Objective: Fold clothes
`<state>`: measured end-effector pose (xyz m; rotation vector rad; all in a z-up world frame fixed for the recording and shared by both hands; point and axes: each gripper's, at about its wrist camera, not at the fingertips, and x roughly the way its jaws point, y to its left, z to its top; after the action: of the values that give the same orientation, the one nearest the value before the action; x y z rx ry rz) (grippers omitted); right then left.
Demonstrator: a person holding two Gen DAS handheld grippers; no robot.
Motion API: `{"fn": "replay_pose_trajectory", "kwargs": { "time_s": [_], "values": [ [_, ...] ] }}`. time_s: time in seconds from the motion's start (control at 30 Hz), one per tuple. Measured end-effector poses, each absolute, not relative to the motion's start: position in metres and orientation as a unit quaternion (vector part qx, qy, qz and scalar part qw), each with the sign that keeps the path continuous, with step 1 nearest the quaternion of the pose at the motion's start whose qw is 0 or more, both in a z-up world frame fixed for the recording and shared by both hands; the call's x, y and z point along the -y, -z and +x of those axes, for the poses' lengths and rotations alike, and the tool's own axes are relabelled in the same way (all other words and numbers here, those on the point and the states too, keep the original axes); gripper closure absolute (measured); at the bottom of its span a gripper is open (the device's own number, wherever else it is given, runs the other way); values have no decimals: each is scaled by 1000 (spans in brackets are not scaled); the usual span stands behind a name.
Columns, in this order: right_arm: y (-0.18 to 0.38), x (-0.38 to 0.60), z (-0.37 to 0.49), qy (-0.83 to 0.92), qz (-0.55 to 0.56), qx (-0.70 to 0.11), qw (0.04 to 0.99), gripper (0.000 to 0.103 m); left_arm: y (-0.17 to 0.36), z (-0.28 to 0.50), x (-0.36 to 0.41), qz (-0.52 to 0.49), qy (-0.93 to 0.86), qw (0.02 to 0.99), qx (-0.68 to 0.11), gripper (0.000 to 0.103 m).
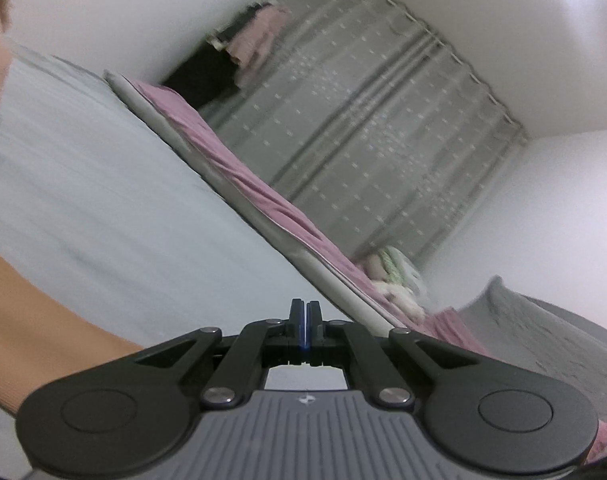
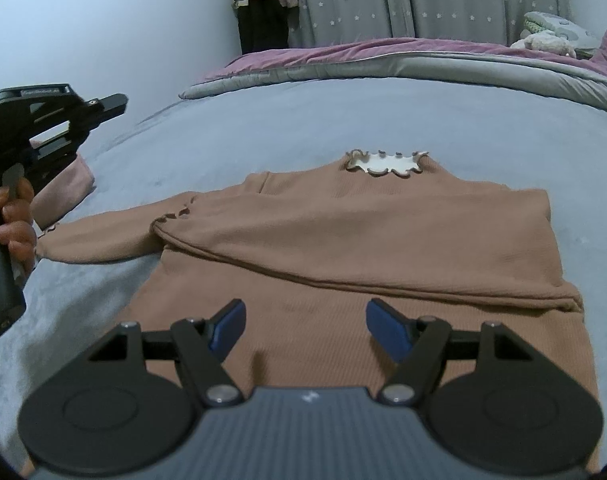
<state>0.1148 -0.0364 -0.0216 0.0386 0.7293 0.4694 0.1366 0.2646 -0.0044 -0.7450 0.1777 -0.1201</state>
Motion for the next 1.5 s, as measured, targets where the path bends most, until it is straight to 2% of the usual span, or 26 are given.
{"fn": "replay_pose_trajectory", "kwargs": {
  "time_s": [0.37,0.73,0.9,1.1,1.17,1.27,1.5],
  "values": [
    [17,40,116,-222,22,-347,911,33,29,156,-220,-339,132,915,-174,103],
    [15,48,117,-214,29,-345,913,33,71,170,-189,-282,127,891,-331,103],
    [15,49,118,-213,29,-346,913,32,73,165,-191,-293,129,883,-345,102],
    [15,49,119,-213,28,-346,913,31,58,159,-206,-306,117,873,-362,88],
    [15,49,119,-214,29,-345,913,31,50,154,-215,-309,98,874,-362,74],
    [14,49,119,-216,29,-343,914,29,40,143,-229,-314,58,877,-359,64],
    [11,47,118,-219,32,-340,914,29,24,113,-258,-283,-121,893,-330,61]
  ]
}}
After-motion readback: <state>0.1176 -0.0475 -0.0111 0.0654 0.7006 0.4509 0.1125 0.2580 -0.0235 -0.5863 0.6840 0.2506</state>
